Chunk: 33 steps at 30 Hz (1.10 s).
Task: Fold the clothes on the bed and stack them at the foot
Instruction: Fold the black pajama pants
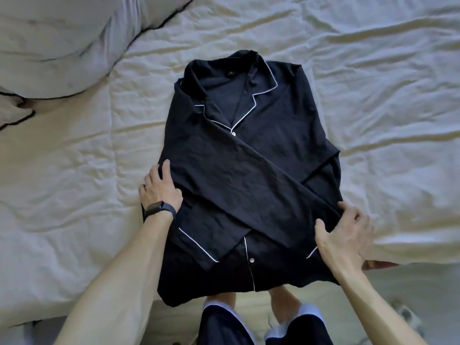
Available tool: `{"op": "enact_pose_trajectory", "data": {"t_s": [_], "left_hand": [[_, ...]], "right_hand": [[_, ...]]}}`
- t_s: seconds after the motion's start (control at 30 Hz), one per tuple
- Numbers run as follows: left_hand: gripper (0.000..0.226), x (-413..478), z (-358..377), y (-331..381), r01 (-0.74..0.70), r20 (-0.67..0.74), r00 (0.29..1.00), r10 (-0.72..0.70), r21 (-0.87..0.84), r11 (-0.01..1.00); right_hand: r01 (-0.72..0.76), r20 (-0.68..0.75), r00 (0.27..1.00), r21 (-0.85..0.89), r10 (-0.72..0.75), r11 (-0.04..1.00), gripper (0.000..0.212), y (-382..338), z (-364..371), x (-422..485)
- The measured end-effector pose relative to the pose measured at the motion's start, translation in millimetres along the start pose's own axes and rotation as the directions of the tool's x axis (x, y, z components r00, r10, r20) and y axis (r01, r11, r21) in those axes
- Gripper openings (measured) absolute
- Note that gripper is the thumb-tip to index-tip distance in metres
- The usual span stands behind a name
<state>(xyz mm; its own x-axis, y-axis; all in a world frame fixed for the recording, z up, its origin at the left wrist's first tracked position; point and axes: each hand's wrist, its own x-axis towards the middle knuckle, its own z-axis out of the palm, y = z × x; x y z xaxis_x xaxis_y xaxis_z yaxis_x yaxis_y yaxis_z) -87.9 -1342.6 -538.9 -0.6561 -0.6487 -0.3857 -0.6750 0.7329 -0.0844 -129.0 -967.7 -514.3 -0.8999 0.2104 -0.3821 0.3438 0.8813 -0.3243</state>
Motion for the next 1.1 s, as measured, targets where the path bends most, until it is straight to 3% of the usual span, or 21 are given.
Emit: {"op": "enact_pose_trajectory", "data": {"t_s": [0.1,0.2,0.3,0.4,0.53,0.63,0.73,0.8,0.83,0.93,1.0,1.1], "left_hand": [[0.080,19.2,-3.1,-10.6,-0.059,-0.031,0.998,0.058,-0.043,0.997],[0.073,35.4,-2.8,-27.5,-0.082,-0.027,0.996,0.079,-0.165,0.983],[0.065,44.8,3.1,-43.9,-0.117,-0.029,0.993,0.113,-0.292,0.949],[0.060,49.4,8.8,-58.5,-0.158,-0.072,0.987,0.140,-0.408,0.899],[0.053,52.3,14.0,-76.4,-0.153,-0.075,0.988,0.133,-0.529,0.835],[0.048,57.7,20.5,-89.1,-0.062,-0.011,0.997,0.070,-0.617,0.784],[0.040,67.9,26.3,-102.7,0.165,0.158,0.985,-0.063,-0.803,0.572],[0.034,71.3,27.9,-108.1,0.200,0.197,0.979,-0.058,-0.847,0.492],[0.033,71.7,26.9,-109.1,0.166,0.176,0.984,-0.030,-0.844,0.511],[0.041,72.1,27.1,-106.1,-0.005,0.056,0.996,0.066,-0.723,0.691],[0.045,73.9,24.9,-102.9,-0.098,-0.005,0.993,0.120,-0.616,0.782],[0.036,75.7,23.3,-103.4,-0.244,-0.180,0.969,0.171,-0.558,0.793]], "right_hand": [[0.231,0.125,0.962,0.087,-0.241,0.969,0.053,-68.6,18.3,4.8],[0.389,0.247,0.879,0.129,-0.409,0.912,0.055,-153.9,49.9,18.4],[0.486,0.324,0.803,0.128,-0.499,0.865,0.061,-242.3,86.5,43.2],[0.533,0.324,0.781,0.100,-0.534,0.840,0.070,-319.6,116.5,69.1],[0.452,0.301,0.842,0.062,-0.448,0.890,0.079,-386.2,146.6,93.3],[0.387,0.324,0.872,0.005,-0.368,0.922,0.052,-412.5,162.1,106.9],[0.333,0.328,0.874,0.133,-0.358,0.934,0.033,-440.3,175.5,112.3],[0.295,0.341,0.869,0.225,-0.358,0.929,0.029,-458.0,185.0,111.8],[0.284,0.363,0.862,0.230,-0.353,0.931,0.028,-463.9,189.5,111.7],[0.289,0.393,0.864,0.128,-0.316,0.949,0.037,-468.1,196.9,112.7],[0.287,0.362,0.887,0.055,-0.287,0.956,0.029,-465.4,197.3,115.2],[0.297,0.342,0.890,0.070,-0.303,0.952,0.029,-463.9,200.9,118.4]]}}
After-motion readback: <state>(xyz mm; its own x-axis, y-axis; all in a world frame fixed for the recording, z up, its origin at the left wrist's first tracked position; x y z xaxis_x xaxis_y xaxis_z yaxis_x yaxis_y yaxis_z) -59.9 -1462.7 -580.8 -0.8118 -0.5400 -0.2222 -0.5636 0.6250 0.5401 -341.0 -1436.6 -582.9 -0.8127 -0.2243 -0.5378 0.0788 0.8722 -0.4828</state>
